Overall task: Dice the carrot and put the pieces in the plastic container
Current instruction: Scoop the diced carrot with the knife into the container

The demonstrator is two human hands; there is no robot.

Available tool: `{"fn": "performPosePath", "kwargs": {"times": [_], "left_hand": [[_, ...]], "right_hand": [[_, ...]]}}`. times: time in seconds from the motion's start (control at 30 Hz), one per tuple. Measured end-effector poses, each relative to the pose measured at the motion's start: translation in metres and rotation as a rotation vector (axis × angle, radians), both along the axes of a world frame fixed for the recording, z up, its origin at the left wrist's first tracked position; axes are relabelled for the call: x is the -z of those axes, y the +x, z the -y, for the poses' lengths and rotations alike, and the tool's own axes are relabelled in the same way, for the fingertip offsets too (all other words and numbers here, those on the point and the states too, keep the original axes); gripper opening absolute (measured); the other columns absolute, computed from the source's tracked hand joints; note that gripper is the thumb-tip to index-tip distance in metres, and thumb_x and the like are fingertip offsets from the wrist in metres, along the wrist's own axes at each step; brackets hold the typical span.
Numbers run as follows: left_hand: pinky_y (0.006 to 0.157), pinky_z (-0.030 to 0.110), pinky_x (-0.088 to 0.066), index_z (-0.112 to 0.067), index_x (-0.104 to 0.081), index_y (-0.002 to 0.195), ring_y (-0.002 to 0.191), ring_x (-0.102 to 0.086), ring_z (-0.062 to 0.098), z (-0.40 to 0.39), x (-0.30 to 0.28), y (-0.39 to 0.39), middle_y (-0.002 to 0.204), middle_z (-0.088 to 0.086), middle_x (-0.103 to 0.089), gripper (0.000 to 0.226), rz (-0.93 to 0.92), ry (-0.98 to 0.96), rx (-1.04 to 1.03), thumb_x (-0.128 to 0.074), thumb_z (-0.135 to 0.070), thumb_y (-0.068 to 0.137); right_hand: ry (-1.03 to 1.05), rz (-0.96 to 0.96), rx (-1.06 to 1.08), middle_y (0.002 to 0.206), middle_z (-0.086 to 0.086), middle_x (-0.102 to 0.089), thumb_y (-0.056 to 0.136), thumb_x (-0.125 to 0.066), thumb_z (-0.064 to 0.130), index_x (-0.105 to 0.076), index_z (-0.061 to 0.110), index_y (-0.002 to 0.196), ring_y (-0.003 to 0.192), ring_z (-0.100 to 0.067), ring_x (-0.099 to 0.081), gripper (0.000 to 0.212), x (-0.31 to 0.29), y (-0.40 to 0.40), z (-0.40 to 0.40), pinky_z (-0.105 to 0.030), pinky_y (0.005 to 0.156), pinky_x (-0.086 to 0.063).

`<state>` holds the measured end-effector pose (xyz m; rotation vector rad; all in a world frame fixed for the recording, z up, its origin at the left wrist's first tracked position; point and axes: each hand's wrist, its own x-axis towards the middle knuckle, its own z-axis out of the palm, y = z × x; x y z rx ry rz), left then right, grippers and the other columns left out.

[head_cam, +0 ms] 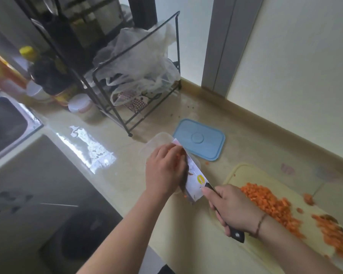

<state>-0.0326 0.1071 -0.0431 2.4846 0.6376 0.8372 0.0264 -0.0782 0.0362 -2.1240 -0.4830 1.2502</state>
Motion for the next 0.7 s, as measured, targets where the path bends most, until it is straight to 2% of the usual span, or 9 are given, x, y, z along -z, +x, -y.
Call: {"fn": "performPosePath", "kwargs": {"times": [0.17, 0.3, 0.4, 0.5, 0.57, 0.63, 0.7], "left_hand": [[0.078, 0.025, -0.044, -0.013, -0.074, 0.097, 0.092, -0.059, 0.026, -0.003, 0.0, -0.002, 0.104, 0.002, -0.07, 0.023, -0.074, -0.103, -0.068, -0.057, -0.025, 0.085], [0.082, 0.015, -0.033, -0.007, -0.074, 0.094, 0.102, -0.057, 0.029, -0.006, 0.0, -0.004, 0.108, 0.005, -0.069, 0.016, -0.162, -0.195, -0.101, -0.066, -0.005, 0.08], [0.092, 0.013, -0.032, -0.005, -0.075, 0.098, 0.113, -0.056, 0.028, -0.004, -0.008, -0.001, 0.114, 0.005, -0.068, 0.02, -0.137, -0.287, -0.121, -0.064, 0.001, 0.082], [0.098, 0.027, -0.042, -0.007, -0.075, 0.103, 0.114, -0.058, 0.027, 0.008, -0.018, 0.004, 0.116, 0.005, -0.068, 0.026, 0.025, -0.26, -0.118, -0.057, -0.01, 0.085], [0.099, 0.027, -0.041, -0.008, -0.073, 0.108, 0.114, -0.057, 0.024, 0.027, -0.024, 0.009, 0.118, 0.006, -0.066, 0.028, 0.14, -0.187, -0.067, -0.055, -0.015, 0.088], [0.102, 0.026, -0.039, -0.007, -0.07, 0.111, 0.114, -0.056, 0.023, 0.052, -0.027, 0.015, 0.12, 0.008, -0.065, 0.026, 0.21, -0.115, 0.068, -0.056, -0.012, 0.089], [0.102, 0.033, -0.043, -0.009, -0.067, 0.112, 0.114, -0.059, 0.027, 0.082, -0.022, 0.02, 0.122, 0.009, -0.064, 0.024, 0.231, -0.101, 0.252, -0.059, -0.008, 0.09]], "right_hand": [[-0.016, 0.097, -0.04, 0.046, -0.011, -0.048, 0.099, -0.042, 0.045, -0.044, 0.005, 0.072, 0.035, -0.024, -0.059, 0.049, -0.008, 0.002, 0.011, -0.024, 0.04, -0.033], [-0.008, 0.202, -0.024, 0.047, -0.009, -0.045, 0.098, -0.043, 0.046, -0.039, 0.012, 0.068, 0.037, -0.028, -0.061, 0.047, -0.009, 0.002, 0.019, -0.024, 0.035, -0.032], [0.051, 0.238, 0.012, 0.046, -0.007, -0.045, 0.097, -0.045, 0.046, -0.041, 0.008, 0.068, 0.036, -0.027, -0.06, 0.048, -0.009, 0.001, 0.025, -0.025, 0.036, -0.032], [0.158, 0.216, 0.159, 0.047, -0.007, -0.05, 0.097, -0.045, 0.043, -0.05, 0.004, 0.08, 0.034, -0.025, -0.058, 0.043, -0.009, -0.009, 0.049, -0.025, 0.036, -0.033], [0.217, 0.18, 0.287, 0.046, -0.006, -0.053, 0.099, -0.044, 0.038, -0.052, 0.007, 0.084, 0.033, -0.027, -0.055, 0.035, -0.005, -0.021, 0.076, -0.024, 0.035, -0.034], [0.25, 0.121, 0.438, 0.044, -0.006, -0.051, 0.1, -0.043, 0.033, -0.054, 0.019, 0.081, 0.03, -0.026, -0.05, 0.026, 0.0, -0.033, 0.109, -0.023, 0.035, -0.034], [0.253, 0.046, 0.602, 0.043, -0.01, -0.05, 0.1, -0.042, 0.033, -0.054, 0.03, 0.072, 0.031, -0.026, -0.048, 0.03, 0.01, -0.047, 0.146, -0.023, 0.036, -0.034]]}}
